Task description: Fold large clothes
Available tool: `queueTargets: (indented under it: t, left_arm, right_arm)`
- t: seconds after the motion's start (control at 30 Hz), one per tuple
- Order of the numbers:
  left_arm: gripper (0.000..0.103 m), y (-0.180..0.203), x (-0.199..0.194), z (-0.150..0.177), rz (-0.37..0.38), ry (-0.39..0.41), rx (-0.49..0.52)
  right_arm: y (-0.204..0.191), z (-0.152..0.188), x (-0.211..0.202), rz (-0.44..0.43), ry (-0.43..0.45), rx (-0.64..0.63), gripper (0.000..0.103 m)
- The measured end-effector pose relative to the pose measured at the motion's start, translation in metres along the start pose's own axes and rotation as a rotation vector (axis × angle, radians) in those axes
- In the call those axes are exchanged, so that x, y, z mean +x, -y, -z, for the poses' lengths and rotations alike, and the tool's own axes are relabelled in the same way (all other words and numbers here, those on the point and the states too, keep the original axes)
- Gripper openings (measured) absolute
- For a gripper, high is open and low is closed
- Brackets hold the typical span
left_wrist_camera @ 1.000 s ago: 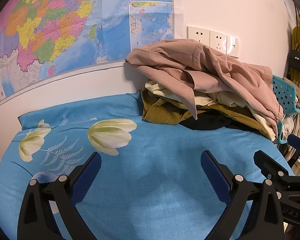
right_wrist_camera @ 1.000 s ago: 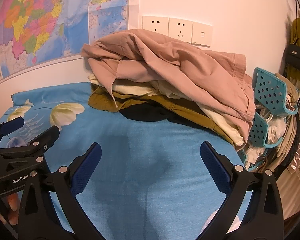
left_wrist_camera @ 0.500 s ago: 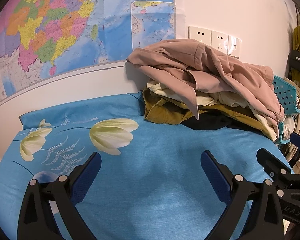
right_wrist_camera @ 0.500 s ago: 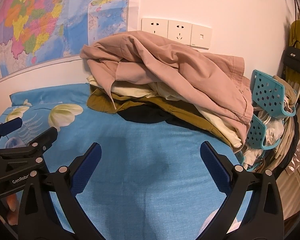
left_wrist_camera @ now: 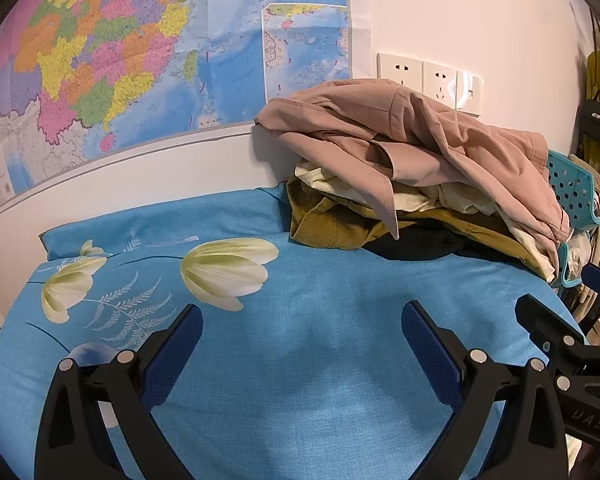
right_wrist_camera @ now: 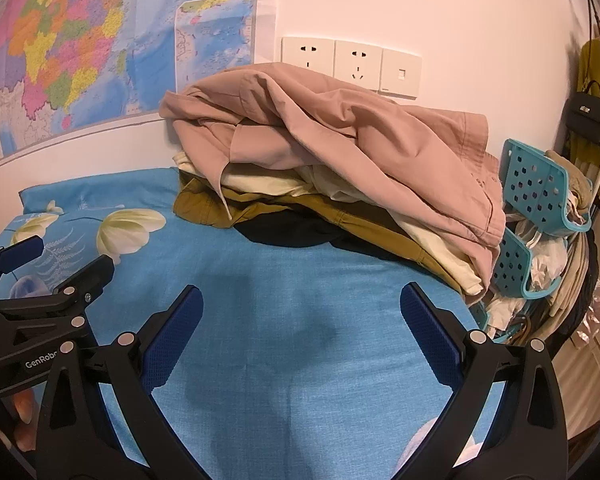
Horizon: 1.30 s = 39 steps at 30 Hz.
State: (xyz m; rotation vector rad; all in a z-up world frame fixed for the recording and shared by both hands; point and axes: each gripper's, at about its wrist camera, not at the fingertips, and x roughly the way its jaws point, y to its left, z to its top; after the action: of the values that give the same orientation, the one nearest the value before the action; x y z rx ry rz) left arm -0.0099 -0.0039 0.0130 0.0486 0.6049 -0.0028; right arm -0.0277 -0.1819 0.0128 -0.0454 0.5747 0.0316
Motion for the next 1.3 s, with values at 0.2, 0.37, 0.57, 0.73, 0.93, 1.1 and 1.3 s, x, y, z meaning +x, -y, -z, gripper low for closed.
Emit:
queueTargets:
  t: [0.2,0.37,0.57,0.73,0.93,1.1,1.3]
  left_arm:
    - [0.096,-0.0008,-0.0008,-0.0001,0.002,0.001,0.000]
    - [0.096,-0.0001,-0.0009,-0.0004,0.001,0.002,0.002]
    - [0.096,0.0013,-0.0013,0.0004,0.003,0.000,0.005]
    - [0.096,0.0011,-0.0013,0.0002,0.005,0.000,0.002]
    - [0.096,0.0010,-0.0011,0.0002,0.006,0.000,0.002]
    - [0.096,0.0005,-0.0009,-0.0003,0.006,0.000,-0.003]
    - [0.096,0.0004,-0.0008,-0.0008,0.006,0.000,-0.002]
  right_arm:
    - [-0.0006,-0.0003,0.0008,0.000,-0.001,-0.001,0.098]
    - [-0.0011,-0.0006,0.0014,0.001,-0.001,-0.001,0.098]
    - [-0.0027,0.0009,0.0007,0.000,0.004,-0.004,0.098]
    - [-0.0035,0.0009,0.0009,-0.002,0.003,-0.006,0.098]
    - [-0.0040,0.0007,0.0003,0.001,0.005,-0.004,0.098]
    - [-0.0055,-0.0002,0.0005,-0.001,0.006,-0.008,0.098]
    - [-0.0061,-0.0016,0.0010,-0.002,0.006,-0.009,0.098]
